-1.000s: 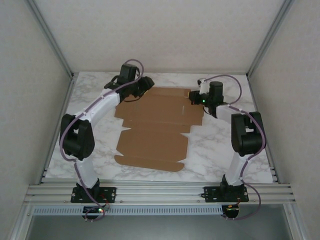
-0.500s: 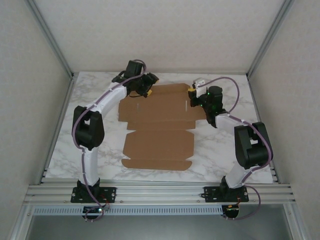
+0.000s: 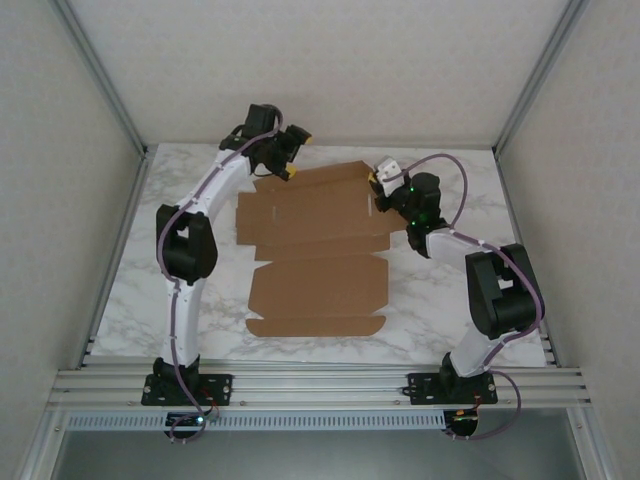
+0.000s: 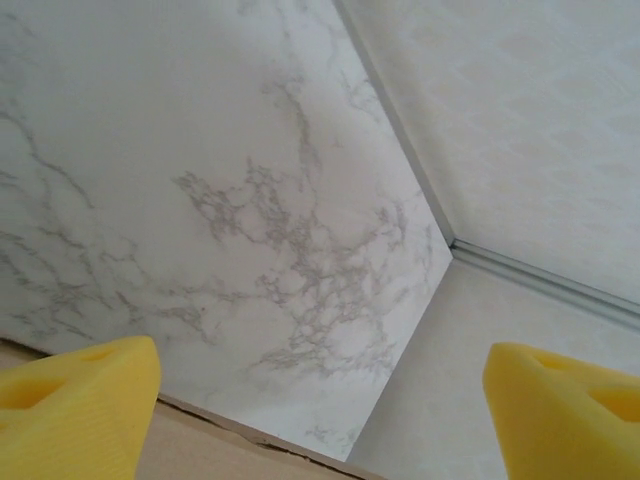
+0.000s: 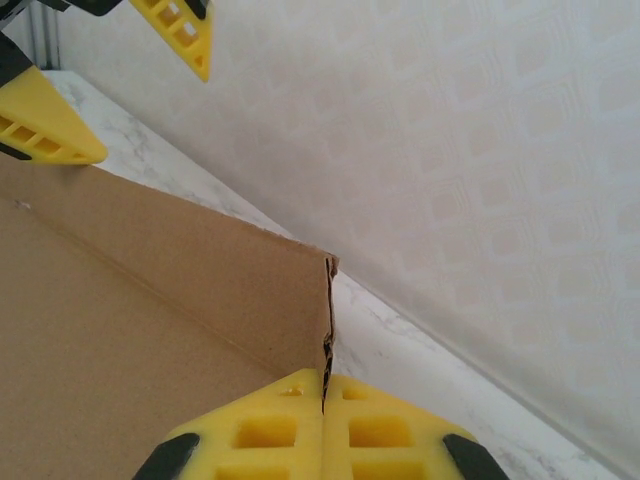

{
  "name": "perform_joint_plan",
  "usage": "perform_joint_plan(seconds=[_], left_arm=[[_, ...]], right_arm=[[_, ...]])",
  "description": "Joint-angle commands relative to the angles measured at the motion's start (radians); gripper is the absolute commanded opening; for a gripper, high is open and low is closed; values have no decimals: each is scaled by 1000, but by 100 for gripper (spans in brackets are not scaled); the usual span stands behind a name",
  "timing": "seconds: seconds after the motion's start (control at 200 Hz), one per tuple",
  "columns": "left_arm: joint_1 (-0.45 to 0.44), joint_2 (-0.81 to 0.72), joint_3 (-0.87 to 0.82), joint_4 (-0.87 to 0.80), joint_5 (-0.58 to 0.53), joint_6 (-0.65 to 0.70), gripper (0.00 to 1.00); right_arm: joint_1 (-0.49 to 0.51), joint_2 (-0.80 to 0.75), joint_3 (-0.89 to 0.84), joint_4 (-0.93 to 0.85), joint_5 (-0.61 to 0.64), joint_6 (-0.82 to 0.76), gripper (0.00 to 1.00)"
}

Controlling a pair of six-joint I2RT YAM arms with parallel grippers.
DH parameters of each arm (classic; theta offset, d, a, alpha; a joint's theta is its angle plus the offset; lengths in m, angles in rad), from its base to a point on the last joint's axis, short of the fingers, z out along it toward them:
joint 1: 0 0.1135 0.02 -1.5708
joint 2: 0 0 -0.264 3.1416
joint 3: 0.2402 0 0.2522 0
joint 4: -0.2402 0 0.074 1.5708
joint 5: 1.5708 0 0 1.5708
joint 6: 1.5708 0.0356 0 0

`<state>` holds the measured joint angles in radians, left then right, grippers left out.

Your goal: Fold the paper box

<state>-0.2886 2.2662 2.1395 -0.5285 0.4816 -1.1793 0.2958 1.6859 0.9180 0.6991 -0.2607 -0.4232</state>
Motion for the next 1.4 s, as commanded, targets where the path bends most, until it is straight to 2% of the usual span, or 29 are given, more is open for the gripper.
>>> perform_joint_plan(seconds=[0.0,0.501,0.721,0.916,1.122,1.392], left_arm=[[-6,5,19,-53,40,-26,84],[-6,-143,-224,46,66,-71,84],[3,-99,-209,50,76,-85,84],[18,-34,-50,-58,89,-18,83],[17,-66,-119,-10,100,4,78],[14,-50,-125,18,129,30,68]], right_arm=[[14,-21,22,46,53,-91,4],[59,-32,19,71,146,-195,5],[101,-57,5,70,175,-298,5],[135,-76,-1,75,228,-414,6],[148,-91,-1,101,262,-465,7],[172,-103,4,116,289,-521,7]])
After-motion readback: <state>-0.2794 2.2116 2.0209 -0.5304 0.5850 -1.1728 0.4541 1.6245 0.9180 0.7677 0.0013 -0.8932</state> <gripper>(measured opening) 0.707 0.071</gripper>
